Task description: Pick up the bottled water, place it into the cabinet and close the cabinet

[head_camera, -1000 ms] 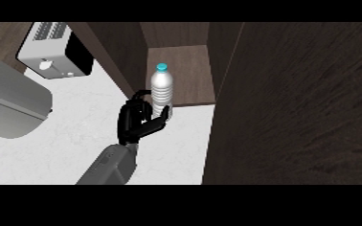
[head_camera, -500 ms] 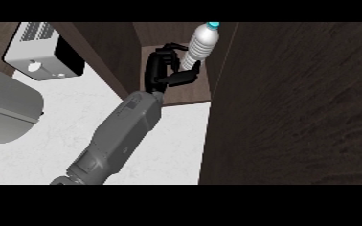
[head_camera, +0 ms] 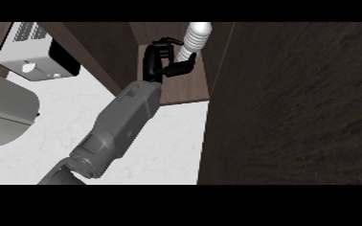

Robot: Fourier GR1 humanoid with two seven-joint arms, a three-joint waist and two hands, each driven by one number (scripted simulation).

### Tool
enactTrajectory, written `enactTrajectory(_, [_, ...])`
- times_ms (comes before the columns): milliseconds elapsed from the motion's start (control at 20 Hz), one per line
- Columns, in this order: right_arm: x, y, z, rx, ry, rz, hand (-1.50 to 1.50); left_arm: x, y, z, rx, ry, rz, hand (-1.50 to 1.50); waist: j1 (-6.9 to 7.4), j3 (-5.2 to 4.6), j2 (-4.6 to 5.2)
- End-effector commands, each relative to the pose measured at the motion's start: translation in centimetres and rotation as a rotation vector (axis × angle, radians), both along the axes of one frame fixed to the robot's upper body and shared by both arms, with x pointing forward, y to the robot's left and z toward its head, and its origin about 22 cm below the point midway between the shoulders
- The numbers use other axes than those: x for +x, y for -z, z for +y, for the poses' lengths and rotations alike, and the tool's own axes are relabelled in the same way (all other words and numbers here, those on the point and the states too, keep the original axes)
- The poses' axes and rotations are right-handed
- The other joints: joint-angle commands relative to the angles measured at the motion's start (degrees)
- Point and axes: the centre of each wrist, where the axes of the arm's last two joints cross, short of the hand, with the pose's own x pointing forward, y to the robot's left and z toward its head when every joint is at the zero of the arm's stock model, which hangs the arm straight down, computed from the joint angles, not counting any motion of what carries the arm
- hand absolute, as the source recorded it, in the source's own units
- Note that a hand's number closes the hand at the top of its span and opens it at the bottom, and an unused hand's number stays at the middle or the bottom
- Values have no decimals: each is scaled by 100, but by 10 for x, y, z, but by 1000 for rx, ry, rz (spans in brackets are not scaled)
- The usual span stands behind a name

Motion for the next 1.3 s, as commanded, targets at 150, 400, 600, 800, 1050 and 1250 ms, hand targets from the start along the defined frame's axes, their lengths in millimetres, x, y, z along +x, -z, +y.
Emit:
enactTrajectory(150, [6,-4,-3,3,-10,-6,-150,0,15,14,1,-42,-13,150,-10,-12,82])
enactTrajectory(400, [2,-4,-13,1,3,-12,-150,4,11,17,-134,-94,-29,150,-81,-15,103])
enactTrajectory(600, [1,-5,-8,-4,-13,-14,-150,7,7,18,-148,-70,-22,150,-50,-12,98])
enactTrajectory(800, [0,-6,-6,-2,-17,-25,-150,9,9,25,-116,-95,-33,150,-138,-12,130])
enactTrajectory(1050, [2,-2,-9,13,-27,-23,-150,15,-1,27,-110,-99,-26,-150,-195,-9,132])
enactTrajectory(1250, [8,2,-6,34,-57,-23,-150,12,1,18,-99,-113,-68,-150,-215,-9,163])
